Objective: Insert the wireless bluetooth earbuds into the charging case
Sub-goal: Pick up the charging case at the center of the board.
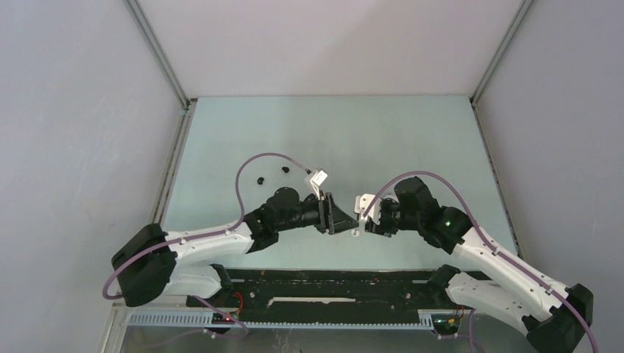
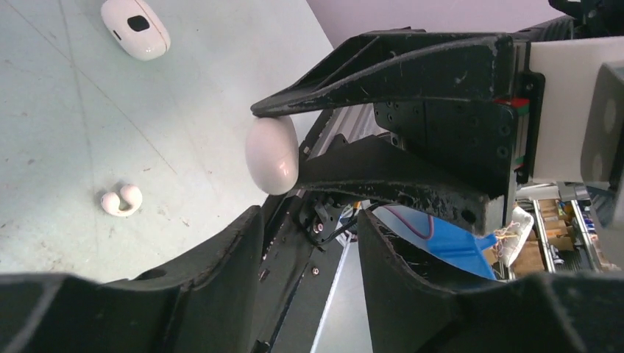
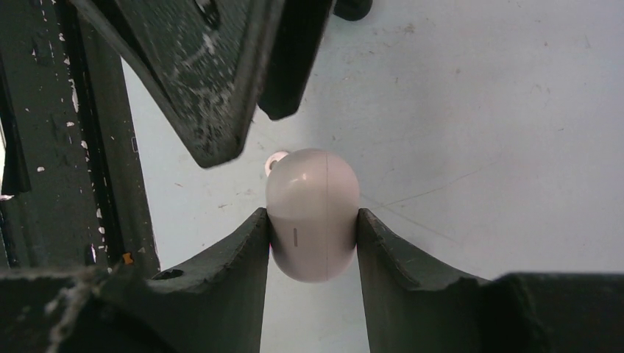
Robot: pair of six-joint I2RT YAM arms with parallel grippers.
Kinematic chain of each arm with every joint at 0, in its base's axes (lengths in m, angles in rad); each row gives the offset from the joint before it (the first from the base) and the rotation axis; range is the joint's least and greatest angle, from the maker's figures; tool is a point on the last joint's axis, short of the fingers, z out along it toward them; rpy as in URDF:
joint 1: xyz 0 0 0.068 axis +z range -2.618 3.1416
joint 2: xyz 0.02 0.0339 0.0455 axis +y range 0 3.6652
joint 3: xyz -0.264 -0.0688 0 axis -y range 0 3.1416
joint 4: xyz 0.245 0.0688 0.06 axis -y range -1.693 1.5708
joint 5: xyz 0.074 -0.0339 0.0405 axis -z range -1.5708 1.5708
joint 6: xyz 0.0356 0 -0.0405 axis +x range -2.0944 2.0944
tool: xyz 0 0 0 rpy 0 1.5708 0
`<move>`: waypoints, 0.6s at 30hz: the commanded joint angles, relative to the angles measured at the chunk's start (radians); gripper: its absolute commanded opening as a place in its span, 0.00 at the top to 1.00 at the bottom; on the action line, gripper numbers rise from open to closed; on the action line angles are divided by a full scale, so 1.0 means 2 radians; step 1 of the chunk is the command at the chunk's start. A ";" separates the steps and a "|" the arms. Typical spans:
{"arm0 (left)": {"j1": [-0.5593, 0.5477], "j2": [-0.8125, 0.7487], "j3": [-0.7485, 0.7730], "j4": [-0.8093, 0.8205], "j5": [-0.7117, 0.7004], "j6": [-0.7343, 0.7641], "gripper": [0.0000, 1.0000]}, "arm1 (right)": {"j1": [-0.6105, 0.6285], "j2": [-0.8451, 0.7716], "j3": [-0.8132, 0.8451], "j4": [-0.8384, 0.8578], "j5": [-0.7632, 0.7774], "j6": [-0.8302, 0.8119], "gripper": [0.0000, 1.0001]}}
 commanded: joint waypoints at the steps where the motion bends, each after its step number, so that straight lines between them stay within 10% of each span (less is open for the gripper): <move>1: 0.004 0.028 0.030 0.027 0.019 -0.025 0.48 | 0.002 -0.009 0.004 0.018 -0.012 0.001 0.77; 18: 0.007 0.119 0.074 0.050 0.064 -0.048 0.68 | 0.008 -0.022 -0.007 0.022 -0.011 -0.004 0.77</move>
